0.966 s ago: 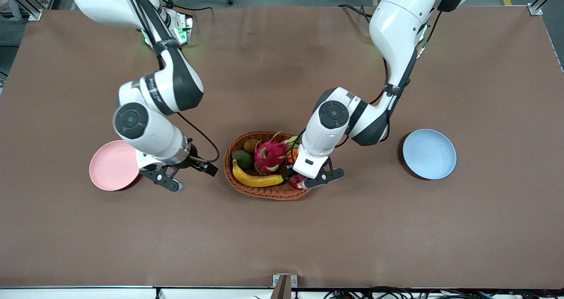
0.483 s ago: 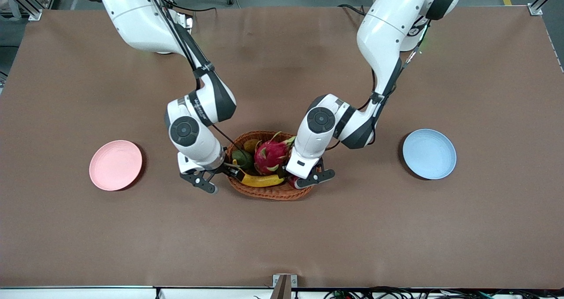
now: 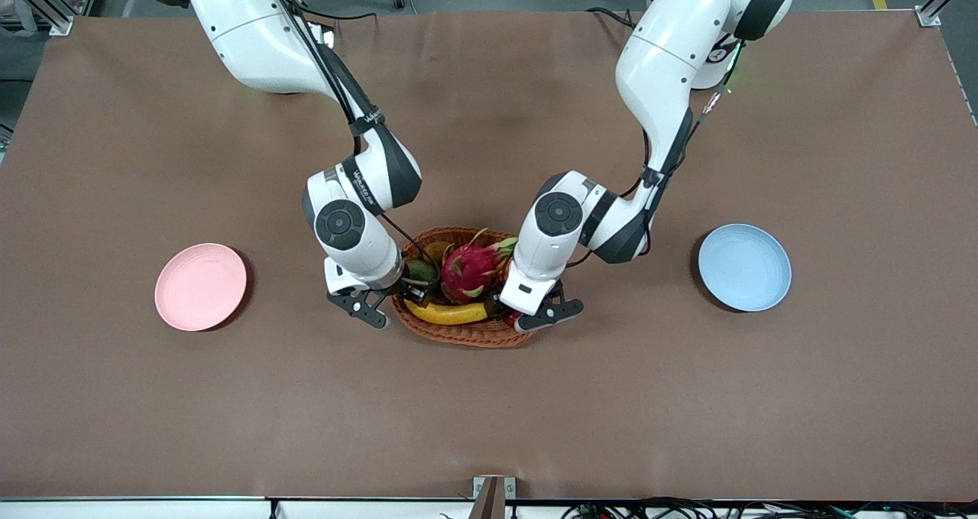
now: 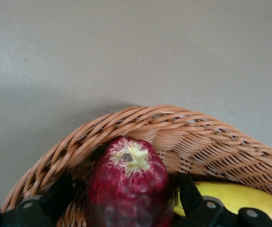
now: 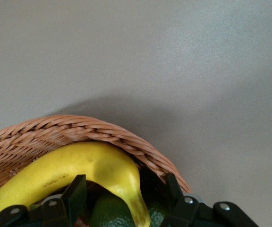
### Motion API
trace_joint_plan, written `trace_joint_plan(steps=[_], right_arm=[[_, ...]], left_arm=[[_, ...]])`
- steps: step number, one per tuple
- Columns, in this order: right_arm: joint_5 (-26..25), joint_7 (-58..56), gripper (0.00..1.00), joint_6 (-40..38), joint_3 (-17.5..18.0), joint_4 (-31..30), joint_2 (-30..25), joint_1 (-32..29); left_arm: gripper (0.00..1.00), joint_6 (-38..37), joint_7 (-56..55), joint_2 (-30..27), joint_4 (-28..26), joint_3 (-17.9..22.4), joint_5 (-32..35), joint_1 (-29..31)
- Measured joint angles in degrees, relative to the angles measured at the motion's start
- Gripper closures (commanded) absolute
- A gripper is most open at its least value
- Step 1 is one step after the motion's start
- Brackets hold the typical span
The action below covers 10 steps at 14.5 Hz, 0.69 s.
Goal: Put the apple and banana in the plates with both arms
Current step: 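Close the left gripper on the apple while the right gripper grasps the banana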
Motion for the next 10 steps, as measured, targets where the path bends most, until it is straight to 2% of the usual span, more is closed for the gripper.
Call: trace_joint_plan(steps=[3, 4, 5, 10], right_arm=[[0.0, 0.0, 0.43, 0.0, 0.0, 0.0, 0.0, 0.2], [0.0, 0.1, 0.44, -0.1, 0.0, 0.0, 0.0, 0.2], [0.0, 0.3, 0.44, -0.1, 0.0, 0.0, 0.0, 0.2], [0.0, 1.9, 0.45, -0.1, 0.0, -0.3, 0.1, 0.8]], left_arm=[[0.42, 0.0, -1.0, 0.3, 0.0, 0.3, 0.0, -0.8], [0.55, 0.1, -1.3, 0.3, 0.0, 0.4, 0.0, -0.8], [0.63, 0.1, -1.4, 0.3, 0.1, 0.4, 0.0, -0.8], [0.66, 0.1, -3.6, 0.3, 0.8, 0.4, 0.0, -1.0]])
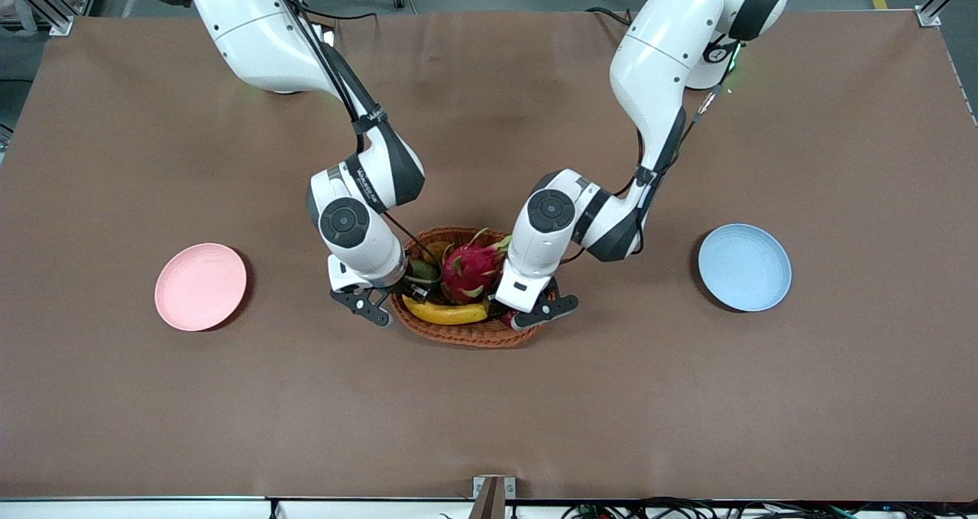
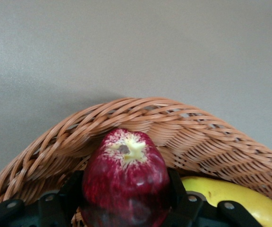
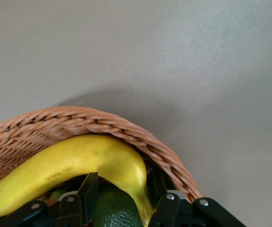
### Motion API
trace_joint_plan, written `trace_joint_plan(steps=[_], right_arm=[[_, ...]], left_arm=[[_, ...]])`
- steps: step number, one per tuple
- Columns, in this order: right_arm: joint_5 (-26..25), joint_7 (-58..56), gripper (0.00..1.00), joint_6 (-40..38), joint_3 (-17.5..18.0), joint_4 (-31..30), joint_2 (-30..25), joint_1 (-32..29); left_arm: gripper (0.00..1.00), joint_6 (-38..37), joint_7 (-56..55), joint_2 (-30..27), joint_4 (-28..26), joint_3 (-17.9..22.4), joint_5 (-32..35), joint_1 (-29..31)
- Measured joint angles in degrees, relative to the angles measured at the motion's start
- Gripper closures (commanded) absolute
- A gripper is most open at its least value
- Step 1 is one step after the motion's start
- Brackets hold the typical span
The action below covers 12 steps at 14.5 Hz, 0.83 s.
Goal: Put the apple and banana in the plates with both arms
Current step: 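Close the left gripper on the apple while the right gripper grasps the banana, then carry the apple with the left gripper over the light blue plate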
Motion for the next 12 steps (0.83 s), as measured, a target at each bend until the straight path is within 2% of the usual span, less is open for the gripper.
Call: trace_joint_plan(steps=[2, 3, 6, 7, 10, 12], right_arm=[[0.0, 0.5, 0.45, 0.0, 0.0, -0.1, 0.0, 0.4], [0.0, 0.6, 0.51, 0.0, -0.1, -0.1, 0.0, 0.5], [0.0, 0.6, 0.92, 0.0, -0.2, -0.1, 0.0, 0.5], [0.0, 0.6, 0.98, 0.0, -0.1, 0.0, -0.2, 0.5], [0.0, 0.6, 1.00, -0.1, -0.1, 0.1, -0.5, 0.6], [0.1, 0.6, 1.00, -0.2, -0.1, 0.1, -0.5, 0.6]], left_arm=[[0.67, -0.5, -0.2, -0.5, 0.8, 0.2, 0.0, 0.0], [0.67, -1.6, -0.3, -1.2, 1.1, 0.4, 0.0, 0.0], [0.67, -6.3, -0.4, -4.6, 1.6, 1.2, 0.0, 0.5], [0.67, -7.6, -0.4, -6.1, 1.7, 1.5, 0.0, 1.1], [0.67, -12.1, 2.4, -11.3, 0.8, 1.8, 0.0, 5.6], [0.67, -13.8, 7.5, -15.8, -3.3, 1.7, 0.0, 10.0]])
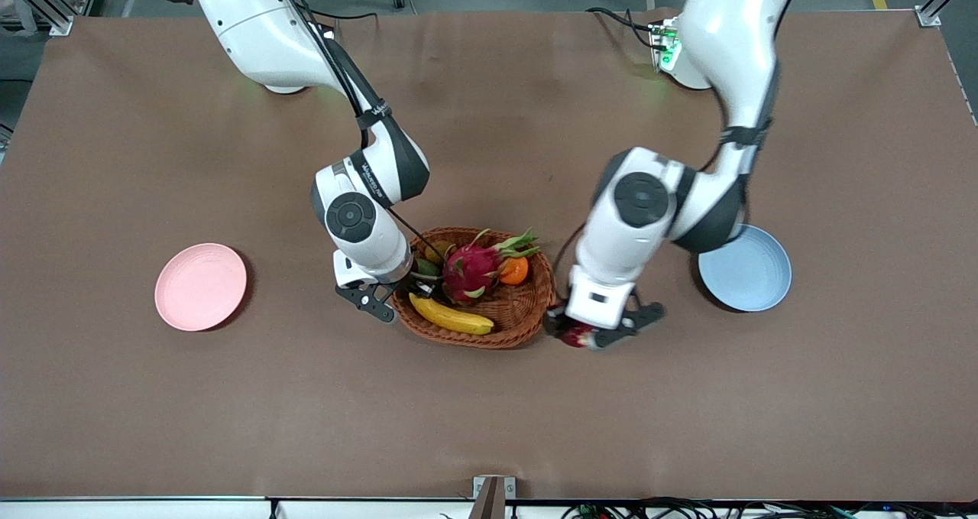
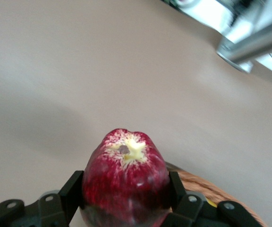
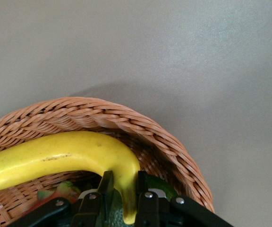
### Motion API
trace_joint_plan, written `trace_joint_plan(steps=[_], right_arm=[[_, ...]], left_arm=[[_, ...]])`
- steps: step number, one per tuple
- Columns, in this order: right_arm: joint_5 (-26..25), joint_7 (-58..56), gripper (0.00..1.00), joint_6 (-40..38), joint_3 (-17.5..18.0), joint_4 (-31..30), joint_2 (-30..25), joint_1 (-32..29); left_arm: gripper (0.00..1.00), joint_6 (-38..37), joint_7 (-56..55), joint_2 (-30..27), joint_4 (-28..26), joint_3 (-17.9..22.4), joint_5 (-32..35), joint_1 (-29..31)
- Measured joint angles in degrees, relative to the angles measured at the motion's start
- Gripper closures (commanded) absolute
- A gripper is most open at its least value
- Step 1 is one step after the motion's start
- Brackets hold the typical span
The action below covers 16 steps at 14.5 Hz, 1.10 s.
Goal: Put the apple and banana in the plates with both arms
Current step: 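Carry the apple with the left gripper over the light blue plate, then lower the apple onto the blue plate while the right gripper carries the banana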
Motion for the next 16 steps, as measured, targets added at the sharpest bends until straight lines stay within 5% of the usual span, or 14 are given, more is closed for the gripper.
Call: trace_joint_plan(steps=[8, 16], right_arm=[[0.6, 0.0, 1.00, -7.4, -0.6, 3.6, -0.8, -0.5], [2.4, -0.3, 1.00, -15.8, -0.7, 5.6, -4.9, -1.9]], left_arm=[[0.67, -0.5, 24.0, -15.5, -26.5, -0.2, 0.0, 15.5], [0.66, 0.5, 36.8, -14.5, -34.5, -0.2, 0.0, 25.0]])
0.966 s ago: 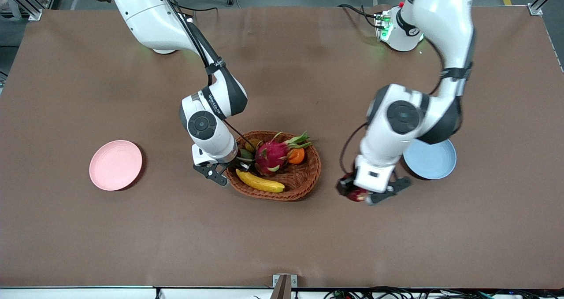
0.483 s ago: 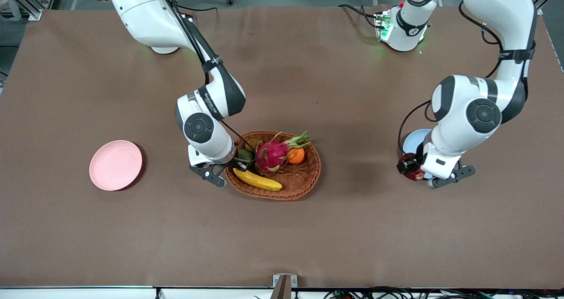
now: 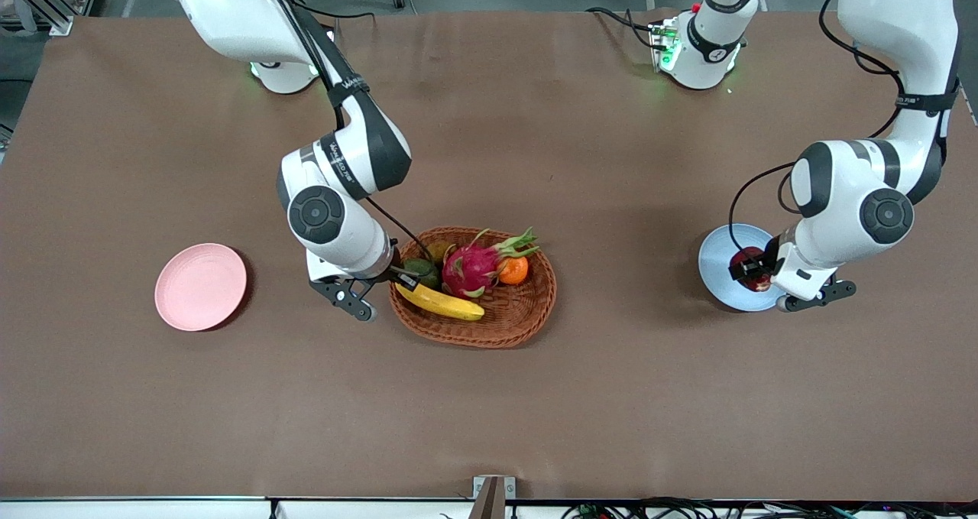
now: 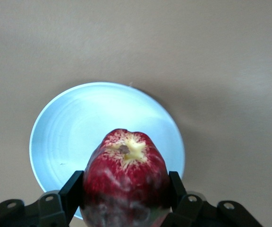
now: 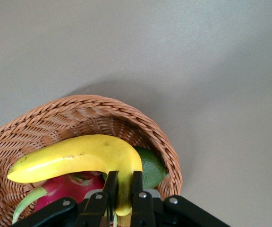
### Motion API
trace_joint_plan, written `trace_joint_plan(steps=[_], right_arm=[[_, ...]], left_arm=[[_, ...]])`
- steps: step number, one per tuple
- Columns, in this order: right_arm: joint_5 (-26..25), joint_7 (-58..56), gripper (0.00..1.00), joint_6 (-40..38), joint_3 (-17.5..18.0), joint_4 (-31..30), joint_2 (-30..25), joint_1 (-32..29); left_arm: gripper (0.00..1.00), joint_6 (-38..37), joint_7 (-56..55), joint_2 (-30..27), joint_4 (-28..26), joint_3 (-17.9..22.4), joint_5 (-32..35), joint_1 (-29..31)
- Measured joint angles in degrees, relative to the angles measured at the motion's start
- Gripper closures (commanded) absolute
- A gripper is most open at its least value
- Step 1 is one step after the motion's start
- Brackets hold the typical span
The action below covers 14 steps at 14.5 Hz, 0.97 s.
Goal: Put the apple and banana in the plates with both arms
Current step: 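Lower the apple onto the blue plate while the right gripper carries the banana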
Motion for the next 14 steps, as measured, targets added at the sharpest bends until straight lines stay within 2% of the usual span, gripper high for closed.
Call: trace_joint_plan(steps=[4, 7, 10, 11, 12, 13, 14], right_arm=[[1.4, -10.1, 1.00, -7.3, -0.4, 0.8, -3.0, -5.2], [1.7, -24.7, 1.00, -13.6, -0.8, 0.6, -5.8, -13.1], [1.7, -40.3, 1.00, -15.3, -1.1, -1.7, -7.6, -21.5], [1.7, -45.8, 1.00, -15.2, -1.2, -2.8, -7.7, -24.5], [1.7, -50.8, 1.00, -14.9, -1.2, -4.1, -7.7, -27.8], [1.7, -54.6, 1.00, -14.1, -1.3, -5.4, -7.7, -31.1], [1.7, -57.1, 1.00, -12.8, -1.3, -6.8, -7.7, -34.1]], left_arm=[[0.66, 2.4, 0.8, 3.6, -0.5, 0.0, 0.0, 0.7], [0.66, 3.1, 1.0, 5.4, -0.6, 0.0, 0.0, 1.3], [0.64, 3.2, 1.0, 5.7, -0.9, 0.0, 0.0, 1.5], [0.46, 3.2, 1.0, 5.7, -0.9, 0.0, 0.0, 1.5], [0.10, 3.3, 1.0, 5.7, -0.9, 0.0, 0.0, 1.5], [0.00, 3.3, 1.0, 5.7, -0.9, 0.0, 0.0, 1.5], [0.00, 3.4, 1.0, 5.7, -0.9, -0.1, 0.0, 1.5]])
